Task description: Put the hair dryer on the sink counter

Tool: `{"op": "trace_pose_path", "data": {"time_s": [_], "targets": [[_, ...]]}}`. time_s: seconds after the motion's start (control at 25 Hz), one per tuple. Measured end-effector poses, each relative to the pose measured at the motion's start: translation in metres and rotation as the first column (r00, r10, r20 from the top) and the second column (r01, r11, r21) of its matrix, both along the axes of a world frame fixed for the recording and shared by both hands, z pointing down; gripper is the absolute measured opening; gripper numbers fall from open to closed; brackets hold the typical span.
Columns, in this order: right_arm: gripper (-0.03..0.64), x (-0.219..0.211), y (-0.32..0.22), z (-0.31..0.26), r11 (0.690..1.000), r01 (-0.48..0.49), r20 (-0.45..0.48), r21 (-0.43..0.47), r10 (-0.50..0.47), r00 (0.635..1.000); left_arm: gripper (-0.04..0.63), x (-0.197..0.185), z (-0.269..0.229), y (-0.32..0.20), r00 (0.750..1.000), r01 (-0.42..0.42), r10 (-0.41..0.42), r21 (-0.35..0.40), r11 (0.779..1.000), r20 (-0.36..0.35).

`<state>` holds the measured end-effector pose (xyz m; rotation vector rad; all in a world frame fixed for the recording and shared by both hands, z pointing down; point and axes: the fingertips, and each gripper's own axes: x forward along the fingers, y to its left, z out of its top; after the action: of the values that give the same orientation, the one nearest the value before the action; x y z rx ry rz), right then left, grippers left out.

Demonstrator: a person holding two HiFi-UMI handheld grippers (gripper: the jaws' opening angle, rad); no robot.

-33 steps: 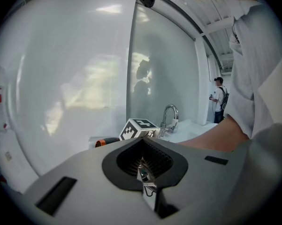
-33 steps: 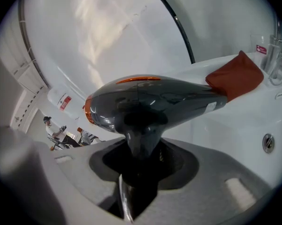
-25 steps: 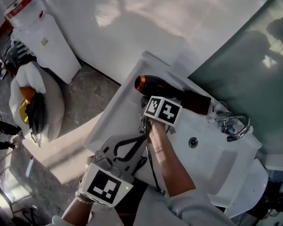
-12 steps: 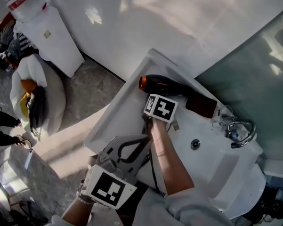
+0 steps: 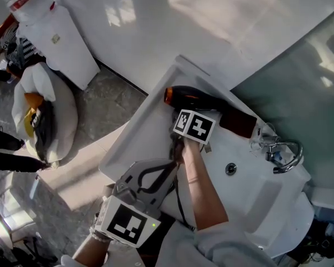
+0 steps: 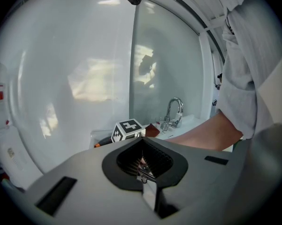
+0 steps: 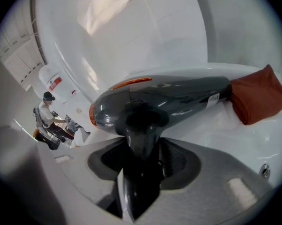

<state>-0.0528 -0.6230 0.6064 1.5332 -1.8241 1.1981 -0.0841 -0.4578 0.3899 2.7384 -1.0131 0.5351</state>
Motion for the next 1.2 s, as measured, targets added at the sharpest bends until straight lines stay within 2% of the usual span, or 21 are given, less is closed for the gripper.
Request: {"op": "trace_pose_path", "data": {"time_s": [0.16, 0.28, 0.88, 1.2], "targets": [[0.205, -0.002, 0.001, -0.003, 1.000, 0.001, 0.068, 0.011, -0.002, 0.998, 0.002, 0.001, -0.002, 0.004, 1.000, -0.009, 0.009, 0.004, 1.000, -0.003], [0.270, -0.010, 0.003, -0.008, 0.999, 0.025, 0.118, 0.035, -0.029, 0.993, 0.002, 0.000, -0.005, 0.006, 1.000, -0.014, 0.014, 0.010, 1.000, -0.007], [0.272, 0.000, 0.049, -0.027, 0.998, 0.031, 0.145, 0.060, -0.040, 0.989, 0.002, -0.010, -0.017, 0.029, 0.999, -0.042, 0.043, 0.040, 0.998, -0.029], [0.272, 0.001, 0.088, -0.051, 0.994, 0.022, 0.157, 0.104, -0.038, 0.987, 0.002, -0.021, -0.024, 0.050, 0.997, -0.060, 0.062, 0.047, 0.997, -0.047]]}}
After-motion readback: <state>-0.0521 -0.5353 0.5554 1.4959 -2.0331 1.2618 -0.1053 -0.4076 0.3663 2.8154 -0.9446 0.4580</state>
